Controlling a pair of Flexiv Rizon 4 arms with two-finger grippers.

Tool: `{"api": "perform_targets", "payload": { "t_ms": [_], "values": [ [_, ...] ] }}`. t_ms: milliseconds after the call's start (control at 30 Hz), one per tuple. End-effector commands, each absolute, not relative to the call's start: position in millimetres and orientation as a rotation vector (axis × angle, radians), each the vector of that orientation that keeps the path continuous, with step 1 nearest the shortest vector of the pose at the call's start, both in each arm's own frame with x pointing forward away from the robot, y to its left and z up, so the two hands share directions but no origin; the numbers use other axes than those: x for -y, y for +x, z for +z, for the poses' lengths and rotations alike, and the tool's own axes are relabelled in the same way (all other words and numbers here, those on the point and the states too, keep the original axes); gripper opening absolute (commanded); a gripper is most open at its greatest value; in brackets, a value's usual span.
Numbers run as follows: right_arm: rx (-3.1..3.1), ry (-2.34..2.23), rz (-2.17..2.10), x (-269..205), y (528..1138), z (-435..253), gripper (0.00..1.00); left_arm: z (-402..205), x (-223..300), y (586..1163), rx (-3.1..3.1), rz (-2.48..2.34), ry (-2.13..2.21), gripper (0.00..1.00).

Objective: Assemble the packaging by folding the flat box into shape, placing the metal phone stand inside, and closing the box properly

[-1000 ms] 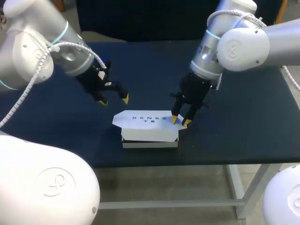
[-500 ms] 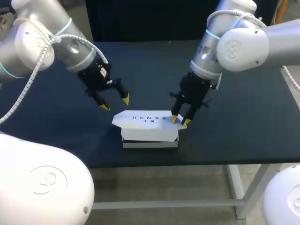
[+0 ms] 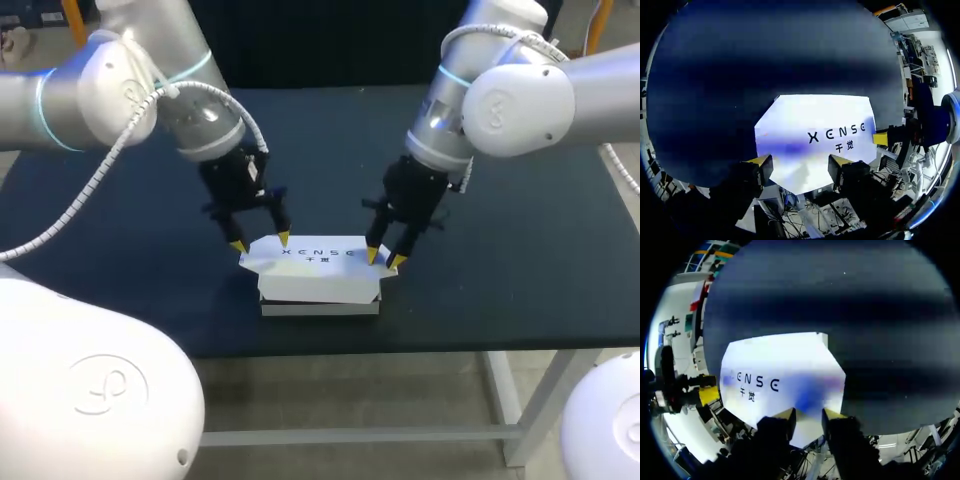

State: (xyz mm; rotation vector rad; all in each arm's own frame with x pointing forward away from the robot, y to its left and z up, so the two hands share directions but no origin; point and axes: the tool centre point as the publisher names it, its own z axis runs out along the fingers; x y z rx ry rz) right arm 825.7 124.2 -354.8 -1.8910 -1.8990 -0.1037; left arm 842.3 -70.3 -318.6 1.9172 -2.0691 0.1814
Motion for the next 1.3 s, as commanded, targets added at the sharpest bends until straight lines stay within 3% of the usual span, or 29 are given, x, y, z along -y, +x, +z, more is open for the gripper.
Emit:
{"api": "perform_targets", "payload": {
  "t_ms": [33,233,1067,1300],
  "values": [
    [1.902,-1.901,-0.110,-125,824,-356,0.38,-322,72,839,2.074,0.150,1.941,0.67],
    [1.903,-1.905,-0.116,-125,823,-358,0.38,-328,71,835,2.078,0.150,1.969,0.56],
    [1.855,-1.996,-0.182,-127,824,-368,0.38,-349,70,822,2.138,0.199,2.018,0.55],
    [1.840,-2.026,-0.219,-125,822,-369,0.38,-351,72,822,2.149,0.217,2.037,0.50]
  ]
}}
